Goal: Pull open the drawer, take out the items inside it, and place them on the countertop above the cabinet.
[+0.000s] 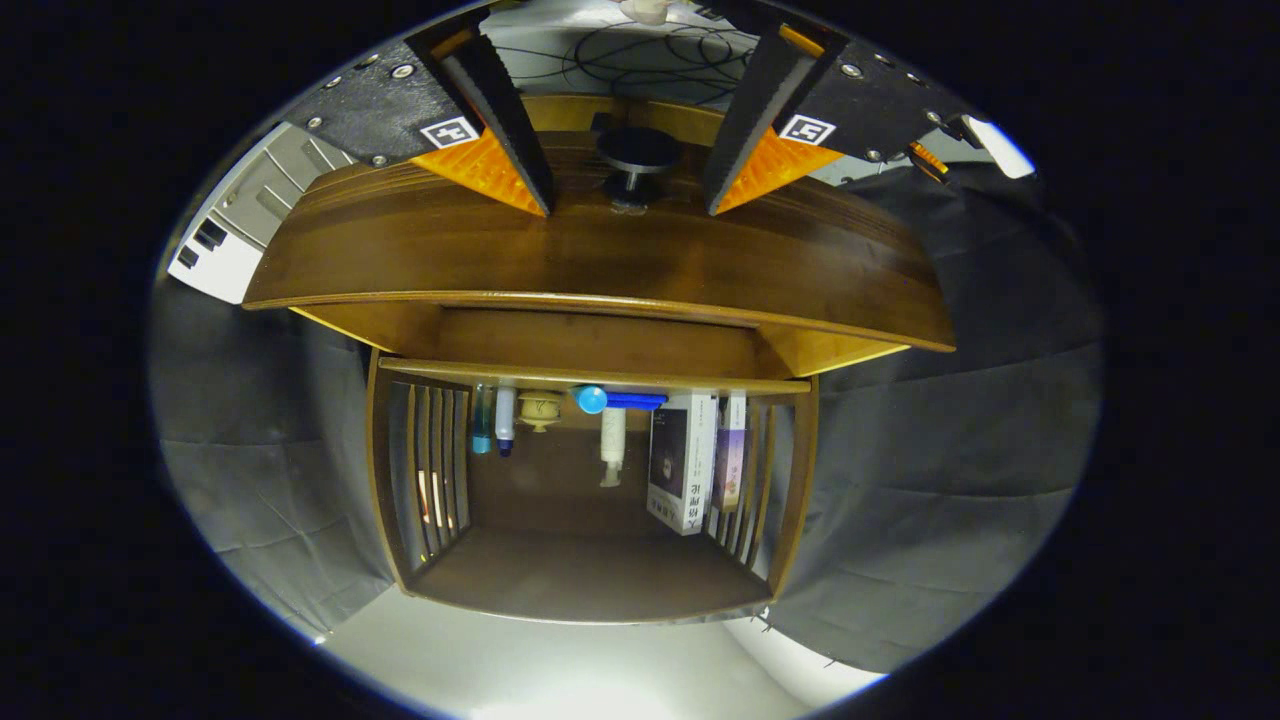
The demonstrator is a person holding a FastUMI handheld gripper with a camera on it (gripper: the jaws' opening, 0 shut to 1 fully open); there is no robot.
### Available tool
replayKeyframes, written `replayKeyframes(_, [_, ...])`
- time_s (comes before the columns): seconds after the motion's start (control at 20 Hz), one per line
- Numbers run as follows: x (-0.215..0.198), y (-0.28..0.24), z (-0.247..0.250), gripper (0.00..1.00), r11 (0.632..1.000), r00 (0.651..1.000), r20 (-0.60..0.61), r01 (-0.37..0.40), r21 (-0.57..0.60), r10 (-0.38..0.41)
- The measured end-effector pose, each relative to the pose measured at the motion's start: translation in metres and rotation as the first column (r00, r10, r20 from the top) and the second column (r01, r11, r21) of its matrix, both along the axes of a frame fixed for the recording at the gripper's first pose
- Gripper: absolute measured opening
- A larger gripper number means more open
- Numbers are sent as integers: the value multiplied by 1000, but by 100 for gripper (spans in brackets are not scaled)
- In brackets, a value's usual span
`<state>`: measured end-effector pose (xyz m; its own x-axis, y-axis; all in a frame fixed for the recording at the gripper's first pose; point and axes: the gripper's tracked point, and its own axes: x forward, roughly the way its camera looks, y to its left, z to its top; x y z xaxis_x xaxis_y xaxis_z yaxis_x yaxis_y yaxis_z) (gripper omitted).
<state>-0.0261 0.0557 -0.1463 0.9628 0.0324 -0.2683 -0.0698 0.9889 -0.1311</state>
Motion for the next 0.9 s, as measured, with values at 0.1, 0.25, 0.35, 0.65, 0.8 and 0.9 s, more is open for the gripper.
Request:
replayKeyframes(0.1, [0, 0, 1, 93, 1000, 1000, 7, 6, -4, -6])
replayKeyframes(0.25, [0, -1, 1, 93, 1000, 1000, 12, 19, 0, -19])
replayKeyframes(0.35, [1, -1, 1, 93, 1000, 1000, 16, 25, -2, -25])
replayKeyframes(0.65, [10, -9, 2, 93, 998, 998, 11, 63, 13, -63])
replayKeyframes(0.8, [12, -7, 3, 93, 997, 997, 26, 74, 12, -75])
replayKeyframes(0.9, [13, -6, 2, 94, 997, 997, 39, 71, -6, -71])
